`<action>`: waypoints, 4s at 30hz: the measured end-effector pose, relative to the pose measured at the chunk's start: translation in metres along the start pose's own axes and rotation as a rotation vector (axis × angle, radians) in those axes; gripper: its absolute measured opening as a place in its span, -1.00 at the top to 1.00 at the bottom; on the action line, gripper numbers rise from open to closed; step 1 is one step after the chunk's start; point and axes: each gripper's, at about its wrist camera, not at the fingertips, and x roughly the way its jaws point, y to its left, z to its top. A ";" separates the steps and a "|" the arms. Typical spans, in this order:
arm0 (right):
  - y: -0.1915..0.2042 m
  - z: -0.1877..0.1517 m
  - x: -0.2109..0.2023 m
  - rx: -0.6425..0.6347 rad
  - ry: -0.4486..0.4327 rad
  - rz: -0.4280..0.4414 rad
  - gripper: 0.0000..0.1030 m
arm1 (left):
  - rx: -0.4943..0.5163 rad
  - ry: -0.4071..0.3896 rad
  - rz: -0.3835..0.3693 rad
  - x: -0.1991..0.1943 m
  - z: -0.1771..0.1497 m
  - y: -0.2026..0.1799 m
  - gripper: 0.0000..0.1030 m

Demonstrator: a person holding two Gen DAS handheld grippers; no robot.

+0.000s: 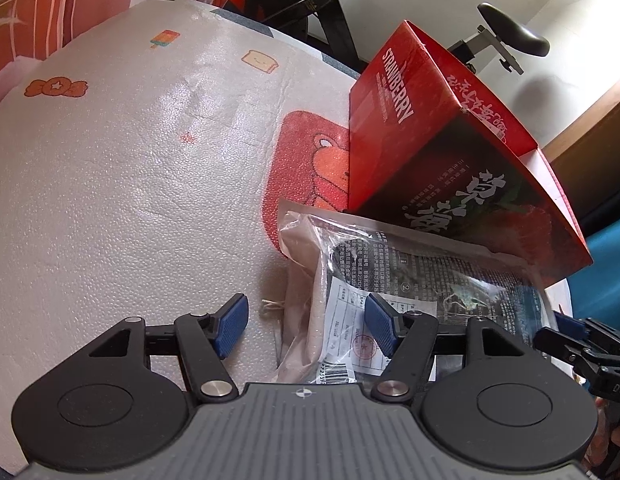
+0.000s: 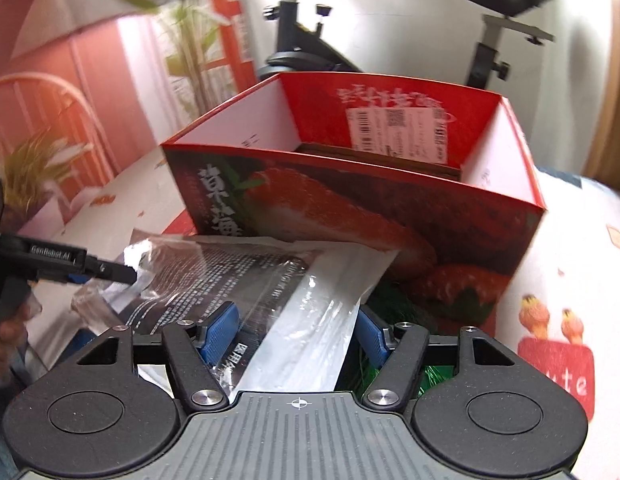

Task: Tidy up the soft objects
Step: 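Close the left gripper on the clear bag of black items, then lift the clear bag with the left gripper, then lower the clear bag into the red box and open the left gripper, then withdraw the left gripper up from the red box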

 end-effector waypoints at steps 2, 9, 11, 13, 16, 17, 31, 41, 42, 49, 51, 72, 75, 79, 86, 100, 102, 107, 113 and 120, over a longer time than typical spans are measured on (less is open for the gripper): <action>-0.007 0.002 0.007 0.031 0.030 0.042 -0.20 | 0.001 0.003 -0.007 0.000 0.000 0.001 -0.32; -0.030 0.013 0.026 0.136 0.127 0.158 -0.04 | -0.015 0.074 -0.097 0.005 0.012 0.010 -0.22; -0.024 0.016 0.026 0.080 0.138 0.165 0.05 | 0.006 0.093 -0.137 0.005 0.014 0.006 -0.15; -0.009 0.017 0.024 -0.044 0.135 0.141 0.15 | 0.059 0.092 -0.114 0.005 0.015 -0.003 -0.15; 0.012 0.019 0.021 -0.201 0.127 0.094 0.19 | 0.068 0.088 -0.108 0.004 0.015 -0.008 -0.15; 0.017 0.019 0.020 -0.237 0.124 0.084 0.20 | 0.076 0.082 -0.104 0.002 0.016 -0.009 -0.14; 0.037 0.020 -0.007 -0.363 -0.001 0.027 0.28 | 0.220 -0.067 -0.043 -0.052 0.027 -0.043 -0.04; 0.037 0.028 -0.021 -0.349 -0.120 -0.034 0.31 | 0.240 -0.132 -0.018 -0.065 0.032 -0.064 -0.02; 0.036 0.028 -0.022 -0.344 -0.125 -0.035 0.31 | 0.242 -0.138 -0.019 -0.069 0.031 -0.064 -0.01; 0.030 0.039 -0.048 -0.314 -0.206 -0.018 0.33 | 0.282 -0.243 -0.054 -0.102 0.051 -0.084 0.01; 0.025 0.048 -0.058 -0.307 -0.247 -0.027 0.33 | 0.291 -0.278 -0.072 -0.107 0.062 -0.097 0.03; -0.072 0.075 -0.017 -0.279 -0.302 -0.303 0.34 | 0.434 -0.244 -0.067 0.003 0.107 -0.180 0.18; -0.077 0.068 -0.007 -0.265 -0.266 -0.285 0.34 | 0.415 -0.203 -0.069 0.011 0.108 -0.175 0.18; -0.080 0.063 -0.002 -0.239 -0.240 -0.270 0.34 | 0.424 -0.162 -0.032 0.021 0.106 -0.171 0.18; -0.086 0.064 -0.004 -0.199 -0.209 -0.239 0.30 | 0.411 -0.129 -0.030 0.020 0.108 -0.163 0.08; -0.105 0.074 -0.030 -0.150 -0.210 -0.180 0.14 | 0.379 -0.222 -0.051 -0.018 0.121 -0.144 -0.04; -0.105 0.080 -0.036 -0.155 -0.226 -0.160 0.00 | 0.369 -0.258 -0.062 -0.023 0.127 -0.144 -0.04; -0.105 0.104 -0.038 -0.149 -0.269 -0.133 -0.02 | 0.322 -0.302 -0.081 -0.012 0.144 -0.154 0.21; -0.104 0.126 -0.009 -0.124 -0.238 -0.145 0.11 | 0.404 -0.258 0.001 0.016 0.137 -0.173 0.22; -0.097 0.115 0.008 -0.103 -0.185 -0.163 0.11 | 0.433 -0.265 0.050 0.016 0.125 -0.171 0.22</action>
